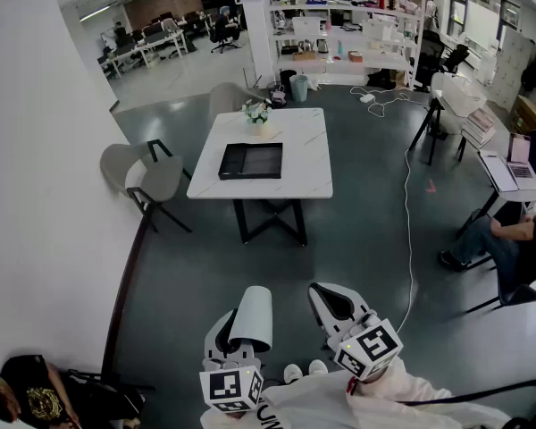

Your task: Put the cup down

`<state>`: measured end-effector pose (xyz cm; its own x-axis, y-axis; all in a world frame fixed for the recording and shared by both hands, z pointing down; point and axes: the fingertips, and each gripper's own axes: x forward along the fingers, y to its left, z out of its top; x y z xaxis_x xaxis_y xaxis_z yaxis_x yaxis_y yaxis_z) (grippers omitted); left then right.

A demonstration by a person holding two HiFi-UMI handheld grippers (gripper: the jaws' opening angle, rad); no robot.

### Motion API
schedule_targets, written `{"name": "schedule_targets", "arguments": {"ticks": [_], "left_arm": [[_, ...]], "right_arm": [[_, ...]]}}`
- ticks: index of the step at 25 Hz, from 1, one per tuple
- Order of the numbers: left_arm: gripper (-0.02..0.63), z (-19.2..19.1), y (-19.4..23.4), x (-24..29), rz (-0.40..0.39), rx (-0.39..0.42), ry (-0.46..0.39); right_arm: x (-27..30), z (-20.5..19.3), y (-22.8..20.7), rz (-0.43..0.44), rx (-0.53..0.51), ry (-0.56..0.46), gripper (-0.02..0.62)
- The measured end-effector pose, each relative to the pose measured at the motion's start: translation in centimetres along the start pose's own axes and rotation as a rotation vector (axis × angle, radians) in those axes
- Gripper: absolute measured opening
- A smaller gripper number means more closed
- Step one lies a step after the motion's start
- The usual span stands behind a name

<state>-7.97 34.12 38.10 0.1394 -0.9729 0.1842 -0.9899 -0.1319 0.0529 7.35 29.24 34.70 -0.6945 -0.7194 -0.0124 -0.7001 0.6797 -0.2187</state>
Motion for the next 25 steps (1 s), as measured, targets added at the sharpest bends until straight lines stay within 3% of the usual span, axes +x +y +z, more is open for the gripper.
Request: {"name": "schedule_targets", "arguments": {"ticks": [15, 25], "left_arm": [[0.031, -0.9, -0.5, -0.3, -0.005, -0.013, 0.017], [0.031, -0.9, -1.6, 1.3, 0.018, -0.009, 0.013]], "right_arm": [[-0.5, -1.1, 0.0, -0.004, 0.015, 0.031, 0.005], [-0.3, -0.8, -2.4, 0.014, 0.019, 0.023, 0.005]]}}
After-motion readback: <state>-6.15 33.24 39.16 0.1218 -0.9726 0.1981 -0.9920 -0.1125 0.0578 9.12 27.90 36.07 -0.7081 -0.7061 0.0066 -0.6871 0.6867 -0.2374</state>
